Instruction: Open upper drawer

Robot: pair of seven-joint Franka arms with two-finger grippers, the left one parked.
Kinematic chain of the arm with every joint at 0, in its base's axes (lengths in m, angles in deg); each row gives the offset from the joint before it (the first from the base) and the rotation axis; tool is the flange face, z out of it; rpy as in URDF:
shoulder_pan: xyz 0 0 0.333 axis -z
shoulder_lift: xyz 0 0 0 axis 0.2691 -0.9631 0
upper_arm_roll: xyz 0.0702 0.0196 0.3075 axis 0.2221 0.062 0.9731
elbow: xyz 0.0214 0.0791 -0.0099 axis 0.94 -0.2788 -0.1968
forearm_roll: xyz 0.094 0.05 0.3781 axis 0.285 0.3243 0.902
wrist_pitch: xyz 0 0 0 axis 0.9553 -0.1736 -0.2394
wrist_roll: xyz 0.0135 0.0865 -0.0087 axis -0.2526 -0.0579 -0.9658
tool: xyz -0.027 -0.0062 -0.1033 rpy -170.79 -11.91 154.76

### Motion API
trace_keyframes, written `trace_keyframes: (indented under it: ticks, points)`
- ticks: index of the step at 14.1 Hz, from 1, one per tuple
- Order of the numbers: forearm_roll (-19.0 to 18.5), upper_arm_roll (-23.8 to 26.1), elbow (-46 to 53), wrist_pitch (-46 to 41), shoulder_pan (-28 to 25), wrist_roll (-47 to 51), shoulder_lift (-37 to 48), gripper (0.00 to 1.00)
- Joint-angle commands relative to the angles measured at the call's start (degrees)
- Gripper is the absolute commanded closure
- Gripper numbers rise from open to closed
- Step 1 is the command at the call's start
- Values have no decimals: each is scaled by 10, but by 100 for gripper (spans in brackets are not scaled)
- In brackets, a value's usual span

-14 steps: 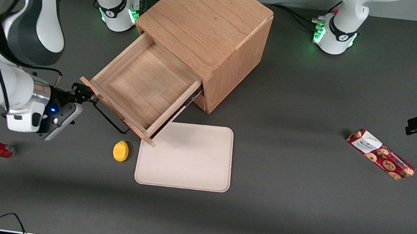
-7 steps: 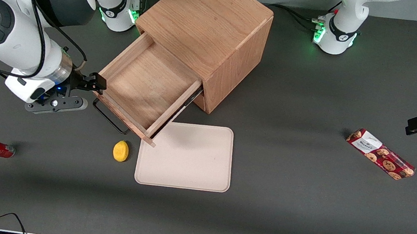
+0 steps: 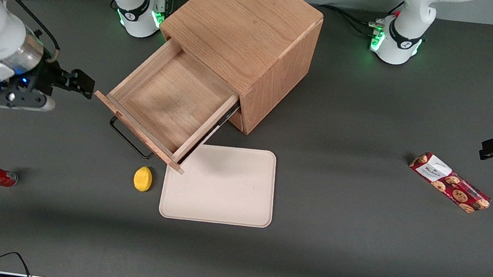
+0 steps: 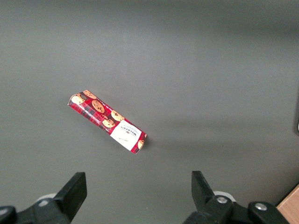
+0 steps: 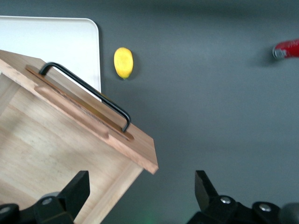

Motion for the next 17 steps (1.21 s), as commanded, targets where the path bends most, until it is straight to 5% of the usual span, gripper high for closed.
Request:
trace_keyframes:
  ticks: [1,3,7,17]
  points:
    - [-5,9,-121,57,31,19,94,0]
    - [-10,18,-119,40,60,21,96,0]
    - [-13,101,-73,44,202,15,63,0]
    - [-18,81,-1,69,198,15,-2,0]
